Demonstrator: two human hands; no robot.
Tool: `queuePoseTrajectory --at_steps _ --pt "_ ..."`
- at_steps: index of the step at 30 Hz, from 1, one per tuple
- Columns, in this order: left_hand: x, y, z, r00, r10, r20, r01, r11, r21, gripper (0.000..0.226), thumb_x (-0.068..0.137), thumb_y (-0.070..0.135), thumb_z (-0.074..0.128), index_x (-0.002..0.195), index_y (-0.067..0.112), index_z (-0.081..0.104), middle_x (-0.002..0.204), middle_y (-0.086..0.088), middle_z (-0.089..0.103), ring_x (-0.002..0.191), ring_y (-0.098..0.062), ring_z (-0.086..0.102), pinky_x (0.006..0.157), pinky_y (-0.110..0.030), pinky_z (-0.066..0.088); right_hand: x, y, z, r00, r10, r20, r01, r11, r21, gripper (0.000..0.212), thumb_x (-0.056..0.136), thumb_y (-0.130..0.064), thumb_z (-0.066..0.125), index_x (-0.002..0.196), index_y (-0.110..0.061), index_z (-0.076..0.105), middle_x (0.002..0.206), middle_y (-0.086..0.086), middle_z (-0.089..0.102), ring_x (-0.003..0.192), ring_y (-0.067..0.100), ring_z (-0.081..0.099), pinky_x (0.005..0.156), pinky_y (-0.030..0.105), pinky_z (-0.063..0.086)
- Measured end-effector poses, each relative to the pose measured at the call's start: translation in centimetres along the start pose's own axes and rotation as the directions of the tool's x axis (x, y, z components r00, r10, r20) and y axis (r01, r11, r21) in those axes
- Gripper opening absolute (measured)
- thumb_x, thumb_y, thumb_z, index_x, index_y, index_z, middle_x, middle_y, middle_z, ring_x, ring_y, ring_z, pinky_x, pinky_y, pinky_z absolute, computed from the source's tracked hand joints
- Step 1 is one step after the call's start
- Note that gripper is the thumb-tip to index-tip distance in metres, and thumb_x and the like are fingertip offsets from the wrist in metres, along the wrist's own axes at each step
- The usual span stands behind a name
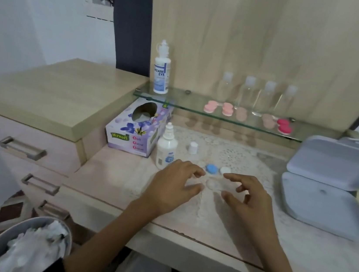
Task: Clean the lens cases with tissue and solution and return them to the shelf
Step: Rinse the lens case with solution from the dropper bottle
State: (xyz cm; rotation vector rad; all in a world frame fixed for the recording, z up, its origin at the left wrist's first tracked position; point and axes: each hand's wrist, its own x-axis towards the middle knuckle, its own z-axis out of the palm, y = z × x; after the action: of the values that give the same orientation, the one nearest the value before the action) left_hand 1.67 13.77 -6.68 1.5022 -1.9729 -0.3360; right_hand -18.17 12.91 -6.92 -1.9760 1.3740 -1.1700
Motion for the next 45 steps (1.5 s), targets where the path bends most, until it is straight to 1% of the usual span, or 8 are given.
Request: queuePoseTrajectory --at_steps 21,23,26,29,33,37,42,45 --pt "0.8 0.5 2.3 0.988 0.058 -0.14 -0.064 0.997 -0.039 0.028 0.087 0.04 0.06 0.113 0.03 0.066 0.105 0.016 0.06 0.099 -0.004 0.049 0.086 -0.026 0.042 0.1 1.6 0.7 1.0 0.016 -0.011 -0.018 0.979 -0.204 0.026 0.085 -0.019 0.07 0.11 -0.016 0.068 0.097 -0.006 0.055 0.096 0.011 0.047 0.079 0.004 0.031" --pt "0.1 0.9 1.6 0.939 0.048 -0.341 -0.107 0.982 -0.158 0.02 0.085 0.031 0.06 0.102 0.025 0.07 0.098 0.014 0.063 0.092 -0.007 0.054 0.083 -0.028 0.046 0.1 1.6 0.7 1.0 0.02 -0.013 -0.022 0.978 -0.206 0.026 0.085 -0.019 0.069 0.111 -0.016 0.069 0.098 -0.005 0.056 0.098 0.012 0.047 0.078 0.004 0.03" --pt "-0.9 1.3 0.3 0.735 0.044 -0.676 -0.181 0.975 -0.133 0.015 0.084 0.008 0.06 0.094 0.015 0.068 0.096 0.002 0.065 0.094 -0.013 0.057 0.083 -0.031 0.045 0.0 1.6 0.7 1.0 0.011 -0.016 -0.014 0.98 -0.196 0.025 0.086 -0.018 0.069 0.111 -0.016 0.068 0.098 -0.004 0.056 0.098 0.013 0.046 0.08 0.007 0.031" --pt "-1.0 0.1 -0.5 0.587 -0.072 -0.807 -0.084 0.985 -0.148 0.029 0.08 0.005 0.063 0.109 0.007 0.061 0.114 -0.009 0.057 0.113 -0.019 0.049 0.099 -0.036 0.038 0.0 1.7 0.8 1.0 0.005 -0.019 -0.008 0.982 -0.189 0.025 0.086 -0.018 0.069 0.111 -0.016 0.069 0.098 -0.004 0.057 0.099 0.013 0.047 0.08 0.007 0.031" --pt "-0.2 -2.0 -0.7 0.752 -0.363 -0.551 0.009 0.84 -0.542 0.058 0.082 0.01 0.071 0.133 0.013 0.044 0.135 0.0 0.047 0.123 -0.01 0.047 0.103 -0.042 0.042 0.0 1.8 0.9 1.0 0.001 -0.025 -0.006 0.983 -0.185 0.025 0.086 -0.018 0.069 0.111 -0.017 0.068 0.099 -0.004 0.057 0.1 0.012 0.047 0.08 0.006 0.031" --pt "0.1 -3.5 -0.8 0.864 -0.395 -0.313 0.109 0.753 -0.649 0.062 0.076 0.028 0.075 0.131 0.025 0.048 0.126 0.003 0.059 0.114 -0.013 0.058 0.1 -0.045 0.047 0.0 1.8 0.9 1.0 0.009 -0.028 -0.014 0.984 -0.177 0.027 0.085 -0.021 0.07 0.112 -0.018 0.067 0.099 -0.006 0.057 0.097 0.009 0.045 0.08 0.006 0.031" --pt "0.4 -4.0 -1.3 0.91 -0.311 -0.274 0.106 0.813 -0.572 0.054 0.074 0.032 0.073 0.123 0.035 0.051 0.121 0.012 0.061 0.113 -0.007 0.057 0.099 -0.035 0.046 0.0 1.8 0.9 0.999 0.008 -0.035 -0.014 0.984 -0.177 0.029 0.084 -0.025 0.072 0.113 -0.018 0.068 0.097 -0.008 0.055 0.096 0.007 0.046 0.079 0.005 0.031" --pt "0.8 -3.7 -2.2 0.951 -0.081 -0.299 -0.005 0.961 -0.277 0.049 0.077 0.026 0.075 0.121 0.03 0.053 0.114 0.013 0.059 0.103 -0.004 0.054 0.088 -0.015 0.04 0.0 1.9 0.9 0.999 -0.004 -0.039 -0.003 0.985 -0.173 0.028 0.084 -0.025 0.072 0.11 -0.016 0.069 0.095 -0.008 0.055 0.094 0.006 0.044 0.079 0.003 0.029"
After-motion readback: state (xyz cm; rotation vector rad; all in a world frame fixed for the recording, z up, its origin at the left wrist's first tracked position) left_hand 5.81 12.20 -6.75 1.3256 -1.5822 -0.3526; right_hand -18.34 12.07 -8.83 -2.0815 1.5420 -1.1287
